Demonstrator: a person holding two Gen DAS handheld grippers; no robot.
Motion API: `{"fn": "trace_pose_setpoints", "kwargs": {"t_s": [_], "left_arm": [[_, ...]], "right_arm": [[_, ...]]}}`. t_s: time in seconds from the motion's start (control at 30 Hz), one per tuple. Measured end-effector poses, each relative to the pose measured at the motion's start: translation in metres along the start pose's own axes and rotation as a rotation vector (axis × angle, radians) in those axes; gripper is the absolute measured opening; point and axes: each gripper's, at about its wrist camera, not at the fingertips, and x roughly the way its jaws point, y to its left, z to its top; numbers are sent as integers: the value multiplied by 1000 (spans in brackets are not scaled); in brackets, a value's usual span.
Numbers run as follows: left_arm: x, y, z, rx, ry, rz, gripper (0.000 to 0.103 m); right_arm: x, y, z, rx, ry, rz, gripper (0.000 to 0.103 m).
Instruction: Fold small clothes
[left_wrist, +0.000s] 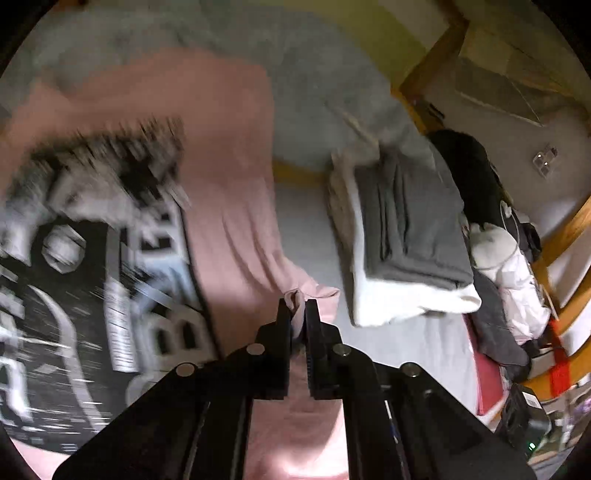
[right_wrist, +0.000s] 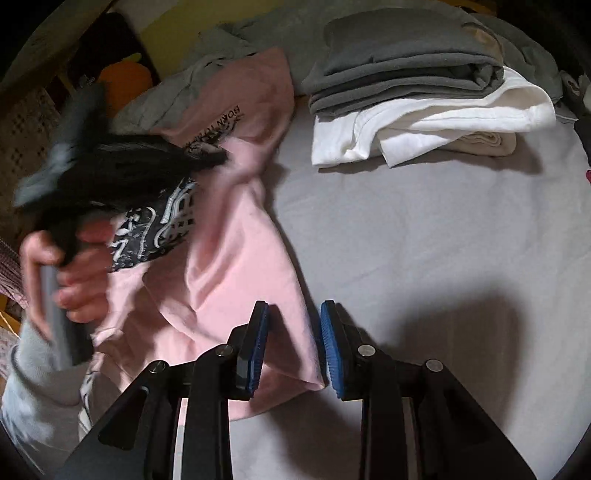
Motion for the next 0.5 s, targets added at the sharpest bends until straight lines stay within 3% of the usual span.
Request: {"fn": "trace_pose_setpoints", "kwargs": {"t_s": [0.03, 0.07, 0.17, 0.33, 0.43, 0.5], "left_arm": [[-6, -1, 2, 20, 4, 28, 6], [-6, -3, 4, 35, 21, 52, 6], [-3, -2, 0, 65, 79, 156, 7], [-19, 0, -11, 97, 45, 200, 7], [-30, 13, -15, 105, 32, 236, 11], [-38, 22, -17, 105, 18, 232, 11]], "right_arm": [[0, -2, -1, 22, -4, -45, 10], [4, 2, 4, 37, -5, -71, 8], [5, 5, 5, 33, -6, -97, 6], [-6, -1, 3, 76, -32, -178, 0], [-34, -8, -16, 77, -135, -270, 0], [-46, -12, -29, 64, -187, -257, 0]]}}
